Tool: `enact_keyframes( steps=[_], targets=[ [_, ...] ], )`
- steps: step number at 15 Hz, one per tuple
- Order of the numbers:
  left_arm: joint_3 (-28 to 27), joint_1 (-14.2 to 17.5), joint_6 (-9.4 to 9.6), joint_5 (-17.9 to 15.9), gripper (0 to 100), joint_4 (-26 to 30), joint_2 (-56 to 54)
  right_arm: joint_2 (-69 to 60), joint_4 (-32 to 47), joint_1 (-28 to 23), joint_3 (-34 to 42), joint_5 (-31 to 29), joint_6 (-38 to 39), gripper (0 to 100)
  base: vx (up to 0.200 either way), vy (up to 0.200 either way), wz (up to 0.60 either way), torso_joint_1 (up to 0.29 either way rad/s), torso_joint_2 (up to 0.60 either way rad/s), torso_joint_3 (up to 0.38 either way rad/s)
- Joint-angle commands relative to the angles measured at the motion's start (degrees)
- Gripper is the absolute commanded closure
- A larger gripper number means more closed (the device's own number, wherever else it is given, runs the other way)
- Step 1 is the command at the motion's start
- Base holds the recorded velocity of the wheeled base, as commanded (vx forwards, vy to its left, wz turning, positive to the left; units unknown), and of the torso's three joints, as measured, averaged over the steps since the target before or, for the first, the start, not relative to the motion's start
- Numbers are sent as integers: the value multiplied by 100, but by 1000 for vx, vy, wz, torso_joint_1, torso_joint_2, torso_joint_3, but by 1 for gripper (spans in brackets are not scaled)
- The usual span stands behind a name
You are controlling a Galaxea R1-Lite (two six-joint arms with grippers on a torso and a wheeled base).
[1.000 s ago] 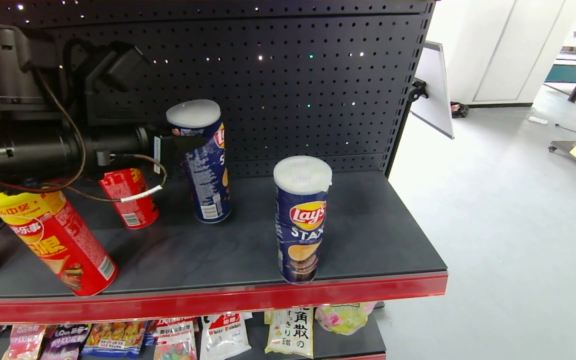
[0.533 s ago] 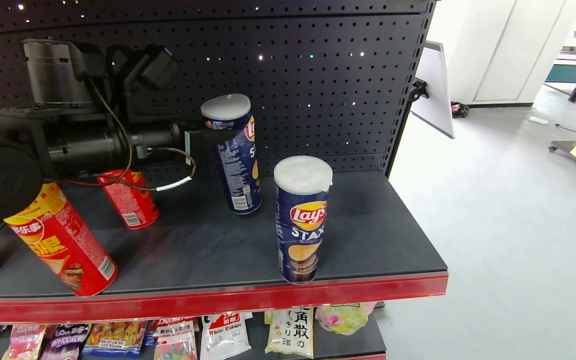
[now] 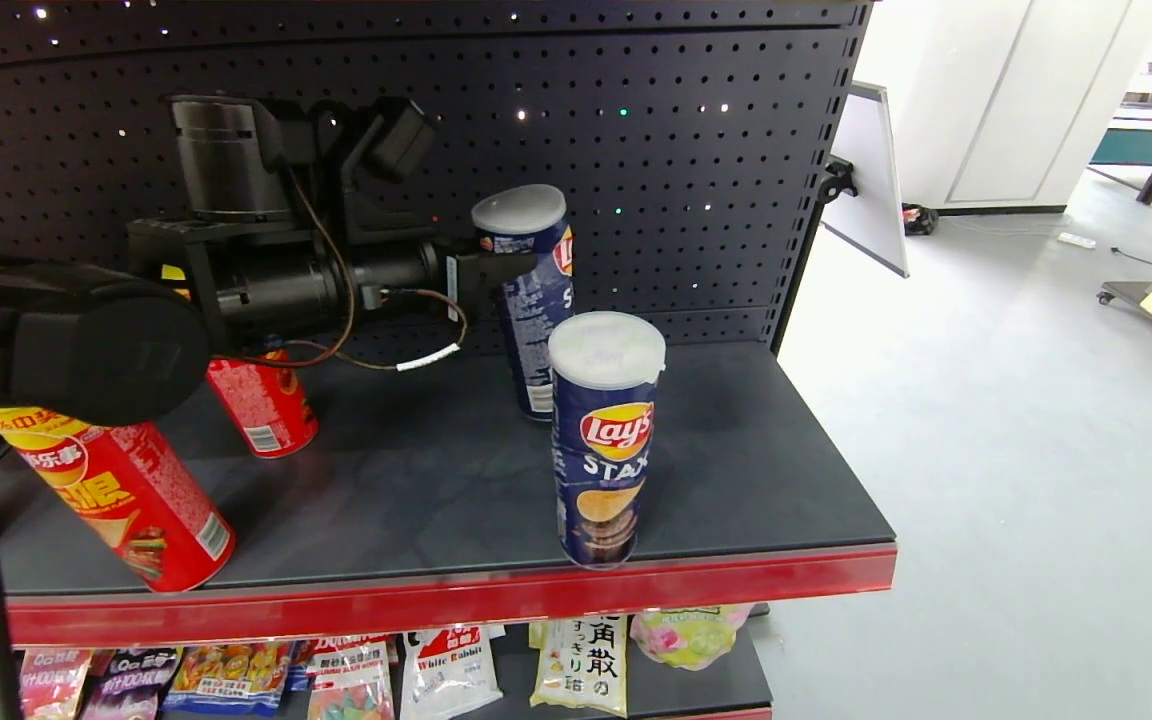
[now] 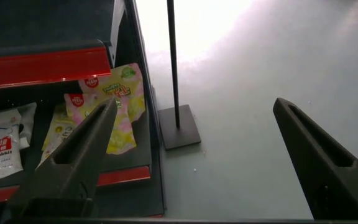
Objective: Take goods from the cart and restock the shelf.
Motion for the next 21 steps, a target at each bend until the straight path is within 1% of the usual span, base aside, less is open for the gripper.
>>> enact_keyframes(
  steps=[1,3,6,8,9,19,21],
  targets=[
    [-237,-145,10,29,100,145,238,9,4,-1,1,3,2,0,0,0,0,0,0,0],
    [-316,-145,36,38,100,338,273,9,4,-1,1,3,-7,0,0,0,0,0,0,0],
    [-474,-233,36,73,100,347,414,9,4,-1,1,3,2,0,0,0,0,0,0,0],
    [-667,-294,27,363,100,347,555,9,4,-1,1,3,2,0,0,0,0,0,0,0],
    [-703,-320,10,407,100,347,563,9,4,-1,1,3,-7,0,0,0,0,0,0,0],
    [-878,-417,1,416,100,329,845,9,4,-1,1,3,2,0,0,0,0,0,0,0],
    [-870,-417,1,416,100,399,853,9,4,-1,1,3,-7,0,0,0,0,0,0,0]
  ],
)
